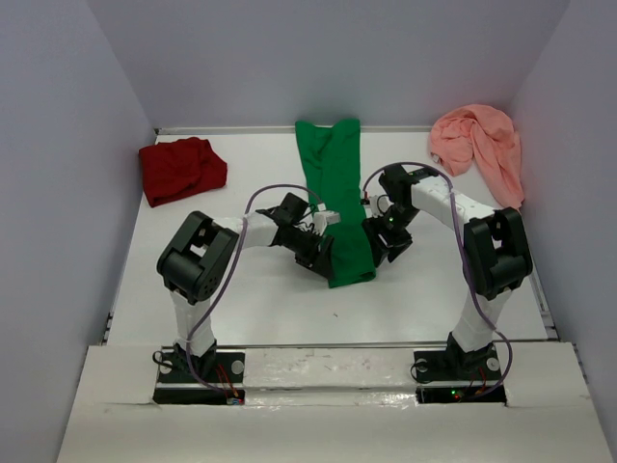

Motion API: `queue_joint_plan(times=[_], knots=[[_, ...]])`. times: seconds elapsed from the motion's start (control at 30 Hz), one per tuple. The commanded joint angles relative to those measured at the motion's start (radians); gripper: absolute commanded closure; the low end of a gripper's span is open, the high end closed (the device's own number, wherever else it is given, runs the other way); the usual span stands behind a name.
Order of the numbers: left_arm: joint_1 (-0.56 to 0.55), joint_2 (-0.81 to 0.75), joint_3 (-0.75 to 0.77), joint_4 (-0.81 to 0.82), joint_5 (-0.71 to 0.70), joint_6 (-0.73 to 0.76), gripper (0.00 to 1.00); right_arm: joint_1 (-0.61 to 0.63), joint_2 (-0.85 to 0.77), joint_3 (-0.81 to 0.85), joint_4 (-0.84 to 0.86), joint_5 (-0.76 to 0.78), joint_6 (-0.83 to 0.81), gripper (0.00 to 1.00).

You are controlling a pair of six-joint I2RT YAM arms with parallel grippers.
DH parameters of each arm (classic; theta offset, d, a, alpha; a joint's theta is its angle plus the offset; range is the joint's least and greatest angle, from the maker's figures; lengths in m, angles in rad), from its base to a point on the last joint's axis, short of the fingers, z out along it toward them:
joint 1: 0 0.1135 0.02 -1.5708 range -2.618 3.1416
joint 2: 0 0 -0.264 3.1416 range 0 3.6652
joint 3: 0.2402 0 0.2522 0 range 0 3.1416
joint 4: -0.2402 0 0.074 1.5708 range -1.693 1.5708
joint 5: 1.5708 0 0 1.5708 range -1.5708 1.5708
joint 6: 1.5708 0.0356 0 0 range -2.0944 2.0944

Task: Fold and stack the t-shirts
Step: Grab the bottom of the folded rectangular tshirt with both arms

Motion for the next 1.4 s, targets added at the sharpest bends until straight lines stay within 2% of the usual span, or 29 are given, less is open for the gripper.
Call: queue_joint_plan(times=[0.0,0.27,0.53,0.63,0.7,0.8,0.87,0.93,0.97,1.03,1.1,1.23,1.37], knots=[[-0.03,0.048,0.004,-0.029,0.005,-0.001,0.38,-0.004,-0.034,-0.005,0.031,-0.006,0.005,0.43],[-0.103,0.107,0.031,-0.036,0.03,-0.005,0.39,-0.004,-0.035,0.007,0.034,-0.002,0.008,0.44],[-0.117,0.122,0.03,-0.027,0.019,-0.011,0.4,-0.004,-0.04,0.004,0.037,0.012,0.002,0.48],[-0.117,0.116,0.022,-0.016,-0.009,-0.018,0.45,-0.004,-0.037,0.014,0.027,0.021,0.002,0.49],[-0.117,0.11,0.022,-0.009,-0.042,-0.022,0.51,-0.013,-0.049,0.02,0.023,0.04,-0.001,0.49],[-0.115,0.099,0.021,0.001,-0.085,-0.03,0.7,-0.013,-0.066,0.027,0.022,0.052,-0.004,0.49],[-0.113,0.099,0.019,0.005,-0.11,-0.036,0.77,-0.013,-0.083,0.034,0.017,0.041,-0.01,0.49],[-0.107,0.102,0.018,0.013,-0.163,-0.042,0.78,-0.013,-0.091,0.03,0.017,0.026,-0.013,0.48],[-0.101,0.104,0.019,0.016,-0.168,-0.044,0.9,-0.013,-0.094,0.027,0.016,0.021,-0.016,0.48],[-0.083,0.102,0.015,0.03,-0.182,-0.054,0.97,-0.013,-0.092,0.012,0.019,0.018,-0.027,0.48],[-0.071,0.089,0.01,0.045,-0.191,-0.064,1.0,-0.013,-0.086,0.003,0.025,0.021,-0.032,0.49],[-0.049,0.053,-0.008,0.062,-0.236,-0.071,1.0,-0.013,-0.071,-0.02,0.046,0.035,-0.047,0.48],[-0.017,0.026,-0.033,0.063,-0.242,-0.071,1.0,-0.013,-0.006,-0.043,0.037,0.061,-0.045,0.42]])
